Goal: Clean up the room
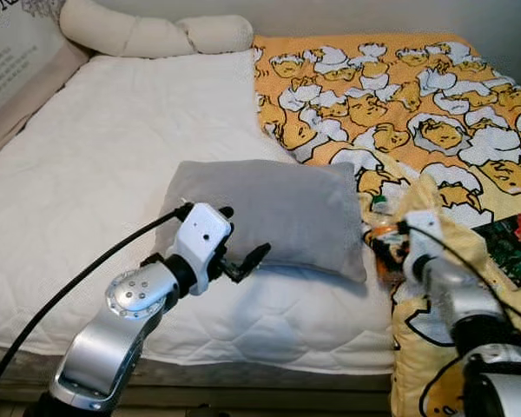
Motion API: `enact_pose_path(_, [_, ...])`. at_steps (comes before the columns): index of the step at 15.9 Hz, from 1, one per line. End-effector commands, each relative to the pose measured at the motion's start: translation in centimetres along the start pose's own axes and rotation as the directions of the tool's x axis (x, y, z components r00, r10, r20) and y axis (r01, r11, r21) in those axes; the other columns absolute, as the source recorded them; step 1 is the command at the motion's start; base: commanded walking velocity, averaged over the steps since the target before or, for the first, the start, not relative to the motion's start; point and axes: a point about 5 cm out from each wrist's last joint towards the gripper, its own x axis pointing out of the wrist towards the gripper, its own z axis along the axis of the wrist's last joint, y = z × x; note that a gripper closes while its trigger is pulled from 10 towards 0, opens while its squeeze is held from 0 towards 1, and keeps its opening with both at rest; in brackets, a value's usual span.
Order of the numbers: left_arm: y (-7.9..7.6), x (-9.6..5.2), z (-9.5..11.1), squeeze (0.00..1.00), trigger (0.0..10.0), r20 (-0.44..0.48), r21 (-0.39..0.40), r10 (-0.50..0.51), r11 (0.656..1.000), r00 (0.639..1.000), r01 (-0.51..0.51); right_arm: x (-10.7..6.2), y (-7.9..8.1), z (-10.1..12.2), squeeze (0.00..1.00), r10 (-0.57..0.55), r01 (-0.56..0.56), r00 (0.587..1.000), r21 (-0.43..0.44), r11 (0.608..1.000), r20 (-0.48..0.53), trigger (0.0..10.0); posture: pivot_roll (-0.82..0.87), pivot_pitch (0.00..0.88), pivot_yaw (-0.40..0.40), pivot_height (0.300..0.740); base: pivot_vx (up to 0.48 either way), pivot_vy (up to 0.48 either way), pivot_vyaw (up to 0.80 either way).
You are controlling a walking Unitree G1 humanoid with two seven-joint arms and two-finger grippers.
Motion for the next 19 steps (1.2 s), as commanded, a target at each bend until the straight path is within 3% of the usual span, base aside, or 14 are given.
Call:
enact_pose_path(1, [0.1, -0.3, -0.1, 0.0, 10.0, -0.014, 0.012, -0.002, 1.0, 1.0, 0.002, -0.4, -0.5, 0.8, 1.0, 0.034, -0.034, 0.999, 0.008, 0.999, 0.015, 10.0, -0.02, 0.0, 0.048, 0.74, 0.0, 0.0, 0.0])
enact_pose_path(3, [0.2, -0.3, -0.2, 0.0, 10.0, -0.016, 0.015, -0.003, 1.0, 1.0, 0.004, -0.8, -0.7, 2.2, 1.0, 0.068, -0.07, 0.995, 0.028, 0.997, 0.07, 10.0, -0.02, 0.0, 0.053, 0.74, 0.0, 0.0, 0.0])
enact_pose_path(5, [0.4, -0.2, -0.2, 0.0, 10.0, -0.018, 0.021, -0.005, 1.0, 1.0, 0.006, -0.6, 0.0, 3.9, 1.0, 0.133, -0.148, 0.981, 0.109, 0.983, 0.139, 10.0, -0.03, 0.0, 0.06, 0.74, 0.0, 0.0, 0.0])
enact_pose_path(9, [0.7, -0.1, 0.0, 0.0, 10.0, -0.025, 0.03, -0.014, 0.999, 1.0, 0.015, 0.9, 2.1, 5.2, 1.0, 0.209, -0.232, 0.971, 0.235, 0.944, 0.116, 10.0, -0.02, 0.0, 0.069, 0.74, 0.0, 0.0, 0.0])
enact_pose_path(14, [1.0, -0.2, 0.1, 0.0, 10.0, -0.039, 0.039, -0.038, 0.998, 0.998, 0.04, 2.0, 2.7, 4.4, 1.0, 0.079, -0.08, 0.997, 0.244, 0.966, 0.016, 10.0, 0.01, 0.0, 0.076, 0.74, 0.0, 0.0, 0.0])
enact_pose_path(19, [0.1, -1.2, 0.4, 0.0, 10.0, -0.046, 0.018, -0.118, 0.993, 0.992, 0.119, 2.0, 1.6, 3.1, 1.0, -0.078, 0.085, 0.996, 0.233, 0.969, -0.037, 10.0, 0.05, 0.051, 0.082, 0.74, 0.0, 0.0, 0.0])
